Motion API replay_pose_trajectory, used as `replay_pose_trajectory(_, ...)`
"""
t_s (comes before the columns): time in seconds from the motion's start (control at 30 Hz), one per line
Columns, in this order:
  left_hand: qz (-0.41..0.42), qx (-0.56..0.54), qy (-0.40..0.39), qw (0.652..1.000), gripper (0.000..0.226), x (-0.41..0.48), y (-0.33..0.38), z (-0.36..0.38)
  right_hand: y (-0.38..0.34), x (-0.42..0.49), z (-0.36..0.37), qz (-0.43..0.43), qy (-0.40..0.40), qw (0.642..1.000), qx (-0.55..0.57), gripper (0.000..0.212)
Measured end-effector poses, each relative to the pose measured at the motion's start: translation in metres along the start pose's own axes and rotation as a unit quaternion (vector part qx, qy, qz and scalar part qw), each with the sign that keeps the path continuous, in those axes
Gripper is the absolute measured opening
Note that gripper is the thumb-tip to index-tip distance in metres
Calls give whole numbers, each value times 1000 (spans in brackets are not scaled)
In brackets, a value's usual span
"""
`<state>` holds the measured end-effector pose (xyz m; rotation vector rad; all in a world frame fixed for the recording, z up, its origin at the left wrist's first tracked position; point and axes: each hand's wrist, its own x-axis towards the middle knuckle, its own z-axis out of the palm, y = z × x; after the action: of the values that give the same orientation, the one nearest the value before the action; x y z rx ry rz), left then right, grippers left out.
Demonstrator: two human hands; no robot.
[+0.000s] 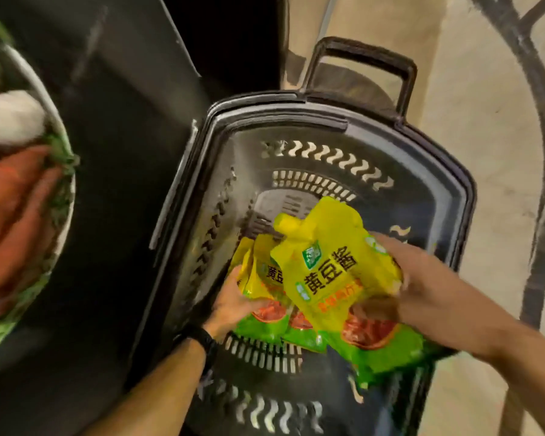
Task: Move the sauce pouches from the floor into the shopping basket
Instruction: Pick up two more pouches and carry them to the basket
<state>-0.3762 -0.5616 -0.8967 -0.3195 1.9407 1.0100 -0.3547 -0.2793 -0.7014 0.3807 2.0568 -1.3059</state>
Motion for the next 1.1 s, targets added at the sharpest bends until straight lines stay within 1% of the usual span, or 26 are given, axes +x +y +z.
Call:
replay_pose_trajectory(0.1,-12,26,-16,999,99,23,-14,-5,6,82,-1,-23,-36,993,-108,74)
replay_pose_trajectory(0.2,-35,1,-21,999,82,34,-28,-9,17,152,7,-14,-62,982,-180,69)
replay_pose_trajectory(0.23,-36,-9,-16,999,81,36,-34,-9,23,172,10,-6,-69,978,-198,70)
replay_pose_trajectory(0.33,-21,-3,4,1000,95,30,-37,-6,46,218,17,8,-89,969,-228,79)
replay_pose_trajectory(0.4,-4,-5,31,999,99,25,-44,-2,61,238,21,6,-98,972,-214,86)
replay_pose_trajectory(0.43,9,18,58,998,100,22,-43,-1,68,246,22,5,-100,974,-202,86)
replay_pose_trajectory(0.5,41,100,83,991,103,17,-42,1,79,263,24,6,-104,978,-181,85)
replay_pose_trajectory(0.53,44,108,66,991,103,14,-41,0,84,271,25,8,-110,979,-169,85)
replay_pose_trajectory(0.57,52,75,42,995,104,12,-38,-1,89,279,26,8,-119,980,-161,84)
replay_pose_trajectory(0.6,37,35,16,999,107,11,-39,-3,95,286,26,8,-126,980,-156,83)
replay_pose_trajectory(0.63,25,9,7,1000,110,13,-42,-6,99,291,27,4,-131,979,-154,79)
replay_pose_trajectory(0.67,13,6,8,1000,112,17,-49,-9,104,296,28,2,-134,979,-152,75)
replay_pose_trajectory(0.7,15,17,7,1000,111,18,-54,-12,107,299,28,-1,-138,977,-160,73)
replay_pose_trajectory(0.77,27,100,31,994,110,17,-57,-17,111,302,32,-13,-125,971,-202,75)
replay_pose_trajectory(0.83,41,204,68,976,113,9,-50,-19,113,299,38,-42,-67,957,-280,76)
replay_pose_trajectory(0.87,50,264,88,959,115,5,-44,-18,115,296,43,-48,-27,944,-324,78)
replay_pose_trajectory(0.93,106,382,135,908,118,-3,-34,-14,120,287,55,-38,37,923,-382,88)
replay_pose_trajectory(0.97,148,423,150,881,118,-5,-28,-11,121,285,59,-36,53,923,-380,88)
replay_pose_trajectory(1.0,186,445,146,863,117,-4,-20,-8,122,284,60,-42,60,931,-358,80)
replay_pose_trajectory(1.03,220,457,132,852,113,1,-14,-5,122,284,58,-50,54,945,-318,68)
replay_pose_trajectory(1.1,262,476,98,834,97,19,-4,1,120,289,46,-41,0,975,-220,46)
